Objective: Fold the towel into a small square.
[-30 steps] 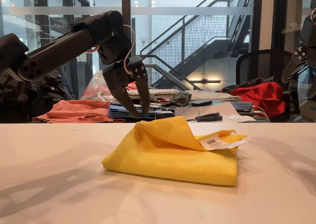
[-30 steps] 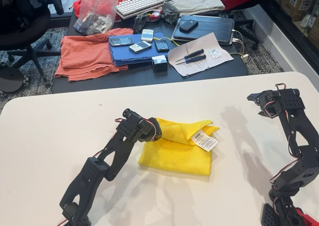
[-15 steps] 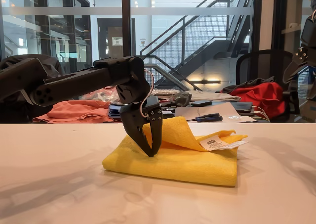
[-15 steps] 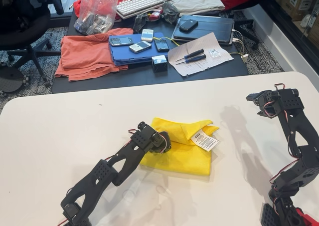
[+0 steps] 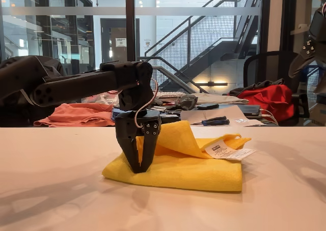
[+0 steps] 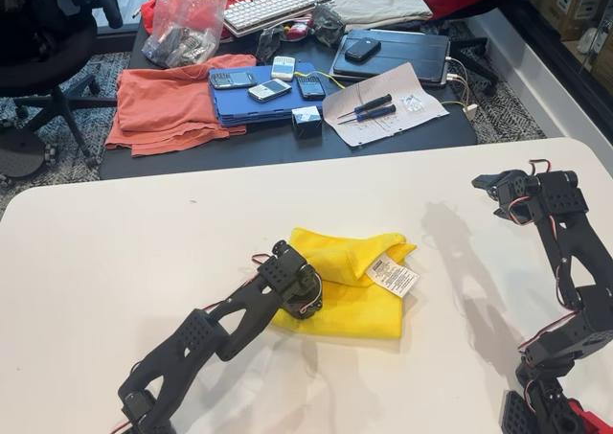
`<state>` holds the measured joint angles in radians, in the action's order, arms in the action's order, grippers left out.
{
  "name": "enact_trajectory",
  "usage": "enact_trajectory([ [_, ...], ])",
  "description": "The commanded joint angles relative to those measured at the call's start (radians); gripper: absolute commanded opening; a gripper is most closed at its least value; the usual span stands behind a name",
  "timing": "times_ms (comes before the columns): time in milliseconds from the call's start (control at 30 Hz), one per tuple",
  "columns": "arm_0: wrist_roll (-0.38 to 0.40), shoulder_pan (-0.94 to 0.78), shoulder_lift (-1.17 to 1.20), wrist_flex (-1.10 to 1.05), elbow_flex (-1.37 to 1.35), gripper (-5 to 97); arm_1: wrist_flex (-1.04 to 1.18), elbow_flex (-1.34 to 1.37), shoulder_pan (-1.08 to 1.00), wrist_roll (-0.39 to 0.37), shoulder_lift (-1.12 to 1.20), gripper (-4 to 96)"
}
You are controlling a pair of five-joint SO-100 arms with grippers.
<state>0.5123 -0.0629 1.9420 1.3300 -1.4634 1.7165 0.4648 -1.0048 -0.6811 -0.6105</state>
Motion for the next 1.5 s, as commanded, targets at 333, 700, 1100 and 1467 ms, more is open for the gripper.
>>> enact_trajectory([
  [333,0.000,-0.005,0.100,0.002,0.008,29,0.005,0.229,-0.175,-0.087,-0.183,-1.7],
  [700,0.000,-0.005,0.086,-0.002,0.008,29,-0.018,0.219,-0.091,-0.114,-0.387,-1.5],
  [1100,-0.002,-0.003,0.087,0.000,0.006,29,-0.249,0.060,-0.055,-0.103,-0.175,8.1],
  [1467,-0.002,-0.003,0.100,0.002,0.006,29,-0.330,-0.049,0.169,-0.114,-0.048,11.5],
])
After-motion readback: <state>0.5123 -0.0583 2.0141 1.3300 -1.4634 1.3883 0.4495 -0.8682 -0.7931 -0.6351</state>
